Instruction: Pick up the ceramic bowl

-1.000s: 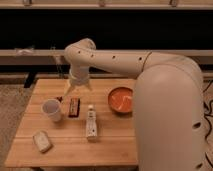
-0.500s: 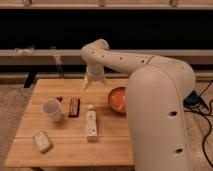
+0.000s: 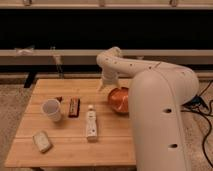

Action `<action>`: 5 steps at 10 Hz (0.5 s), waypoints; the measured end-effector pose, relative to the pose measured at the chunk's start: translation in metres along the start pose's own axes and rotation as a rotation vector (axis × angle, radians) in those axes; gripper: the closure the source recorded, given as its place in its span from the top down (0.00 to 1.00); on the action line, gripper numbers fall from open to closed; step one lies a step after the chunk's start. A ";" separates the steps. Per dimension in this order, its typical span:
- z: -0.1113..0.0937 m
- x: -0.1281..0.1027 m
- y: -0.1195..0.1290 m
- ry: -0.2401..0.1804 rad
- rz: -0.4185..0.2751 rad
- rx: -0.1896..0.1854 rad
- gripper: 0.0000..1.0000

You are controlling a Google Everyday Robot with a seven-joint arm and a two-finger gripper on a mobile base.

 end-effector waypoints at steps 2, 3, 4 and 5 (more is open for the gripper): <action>0.002 0.004 -0.031 0.001 0.053 0.020 0.79; 0.004 0.008 -0.049 0.005 0.084 0.030 0.79; 0.007 0.011 -0.060 0.011 0.105 0.033 0.79; 0.011 0.015 -0.076 0.018 0.133 0.036 0.79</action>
